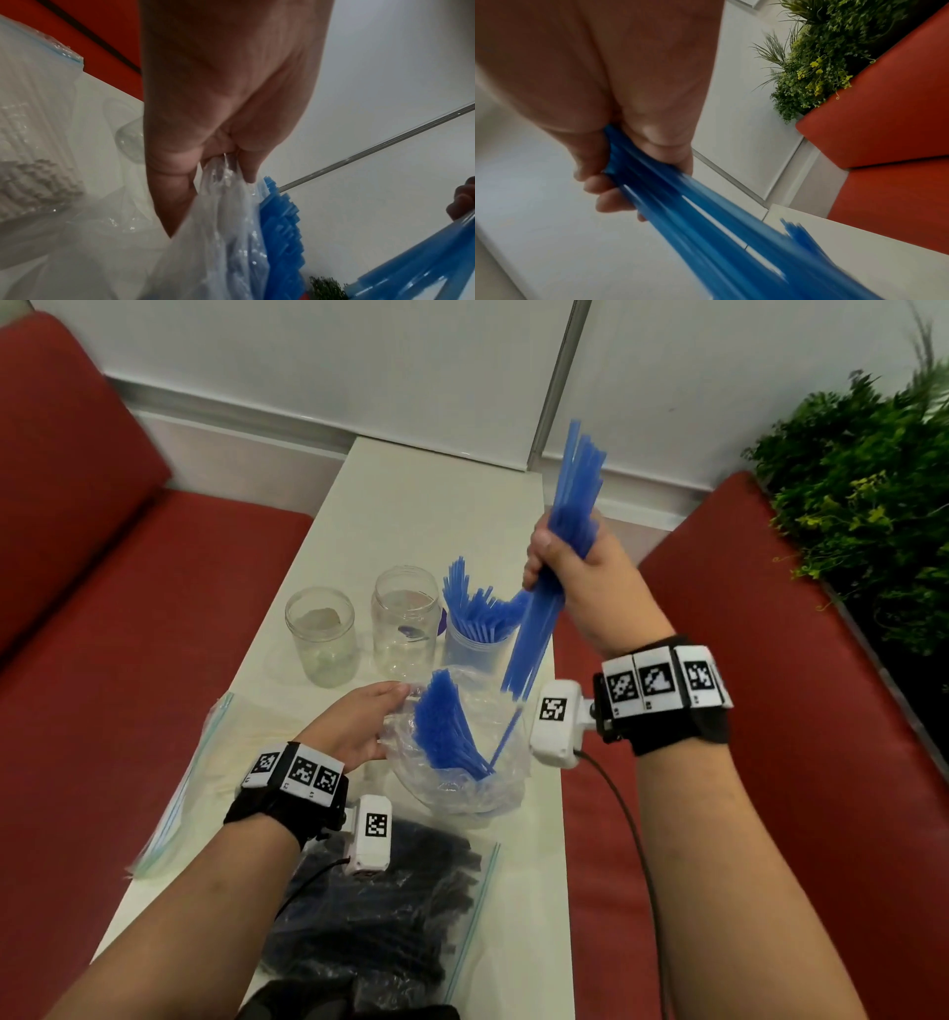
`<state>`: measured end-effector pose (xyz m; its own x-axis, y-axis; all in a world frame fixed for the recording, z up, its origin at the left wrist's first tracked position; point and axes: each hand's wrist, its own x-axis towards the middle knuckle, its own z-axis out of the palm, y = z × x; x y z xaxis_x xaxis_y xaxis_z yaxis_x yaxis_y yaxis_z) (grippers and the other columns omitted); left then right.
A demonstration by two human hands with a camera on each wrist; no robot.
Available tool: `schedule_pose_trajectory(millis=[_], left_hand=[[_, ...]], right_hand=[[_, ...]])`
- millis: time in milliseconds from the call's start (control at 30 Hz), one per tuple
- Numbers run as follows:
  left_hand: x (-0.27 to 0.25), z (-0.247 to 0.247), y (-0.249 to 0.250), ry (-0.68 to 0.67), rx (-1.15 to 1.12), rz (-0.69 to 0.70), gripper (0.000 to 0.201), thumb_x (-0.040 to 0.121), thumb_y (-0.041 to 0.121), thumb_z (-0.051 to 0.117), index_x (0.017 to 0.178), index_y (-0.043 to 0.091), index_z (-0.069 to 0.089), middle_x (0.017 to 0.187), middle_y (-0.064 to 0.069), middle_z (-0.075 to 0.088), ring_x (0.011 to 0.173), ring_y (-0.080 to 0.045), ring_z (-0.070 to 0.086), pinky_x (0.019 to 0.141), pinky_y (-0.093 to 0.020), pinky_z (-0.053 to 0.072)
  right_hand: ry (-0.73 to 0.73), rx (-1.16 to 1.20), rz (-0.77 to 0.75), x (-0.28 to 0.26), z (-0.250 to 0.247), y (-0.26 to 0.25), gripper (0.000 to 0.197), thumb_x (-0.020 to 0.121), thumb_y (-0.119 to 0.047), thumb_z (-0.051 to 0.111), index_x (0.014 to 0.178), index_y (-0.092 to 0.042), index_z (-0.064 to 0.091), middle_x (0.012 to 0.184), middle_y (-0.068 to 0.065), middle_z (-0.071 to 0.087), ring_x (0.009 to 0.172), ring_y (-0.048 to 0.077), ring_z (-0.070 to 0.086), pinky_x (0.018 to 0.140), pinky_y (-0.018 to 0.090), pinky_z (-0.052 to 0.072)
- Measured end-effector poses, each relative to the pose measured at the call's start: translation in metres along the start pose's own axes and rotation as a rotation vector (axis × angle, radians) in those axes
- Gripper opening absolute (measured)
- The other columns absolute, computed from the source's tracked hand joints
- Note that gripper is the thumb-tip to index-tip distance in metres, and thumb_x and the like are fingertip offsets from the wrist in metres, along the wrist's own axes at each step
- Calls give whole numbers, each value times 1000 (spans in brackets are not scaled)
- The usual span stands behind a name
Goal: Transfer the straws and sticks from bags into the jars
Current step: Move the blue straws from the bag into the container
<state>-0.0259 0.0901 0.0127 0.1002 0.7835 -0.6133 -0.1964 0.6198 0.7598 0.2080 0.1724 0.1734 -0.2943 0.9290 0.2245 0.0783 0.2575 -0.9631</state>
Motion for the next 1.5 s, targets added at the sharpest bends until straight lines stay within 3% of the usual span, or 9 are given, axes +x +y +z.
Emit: schedule_pose_trajectory(millis=[267,500,600,700,967,1200,1300,1400,1500], left_hand=[[3,-5,-1,10,-33,-8,26,106,31,50,115,21,72,106,0,77,85,-21,77,72,-42,62],[6,-7,3,22,-31,-9,28,107,30,48,117,18,71,116,-5,74,102,-30,71,81,-46,61],[8,-3,3,-2,-29,0,29,107,30,48,118,17,71,117,-5,73,89,-26,73,74,-43,61],[12,-3,3,-13,-19,1,30,107,31,47,121,17,70,122,-7,70,99,-32,69,83,-48,61],[21,1,1,7,3,-20,30,107,32,48,119,20,72,120,-3,72,102,-33,66,95,-58,54],[29,-1,3,-6,-13,-28,28,106,32,49,115,21,73,120,-4,72,98,-29,68,84,-48,61],[32,-3,2,2,-12,-23,27,106,32,50,115,22,73,121,-4,72,100,-32,62,88,-51,58],[33,-2,1,8,-10,-29,26,105,34,52,113,23,75,121,-3,72,99,-32,58,89,-51,57],[32,-2,2,1,-6,-30,27,105,33,52,105,26,78,117,-2,74,94,-29,59,83,-47,59]], right_hand=[[72,47,7,10,13,16,5,102,-8,50,98,-12,50,70,-6,56,69,20,54,76,40,50],[392,35,-363,81,-14,-31,11,99,-12,52,109,-12,47,87,3,55,70,15,56,75,31,52],[438,-25,-287,98,1,0,12,101,-6,49,112,-9,46,94,3,53,75,15,57,82,36,55],[426,-64,-89,102,20,50,10,102,-8,49,110,-14,47,95,-3,55,83,17,64,88,36,54],[280,-198,251,89,31,138,8,93,-5,61,97,-11,58,89,0,62,83,13,59,82,28,47],[254,-271,-9,102,21,112,35,83,-3,63,113,-20,57,103,-3,66,99,6,62,96,28,50],[176,-654,-168,104,28,118,38,97,-14,54,135,-16,54,134,2,59,133,18,48,119,44,31],[-136,-1155,108,93,40,140,56,109,-44,28,159,-19,24,164,5,26,155,28,8,125,50,-1],[-288,-1258,213,85,44,149,67,106,-56,18,161,-20,14,167,5,19,156,28,0,124,52,-6]])
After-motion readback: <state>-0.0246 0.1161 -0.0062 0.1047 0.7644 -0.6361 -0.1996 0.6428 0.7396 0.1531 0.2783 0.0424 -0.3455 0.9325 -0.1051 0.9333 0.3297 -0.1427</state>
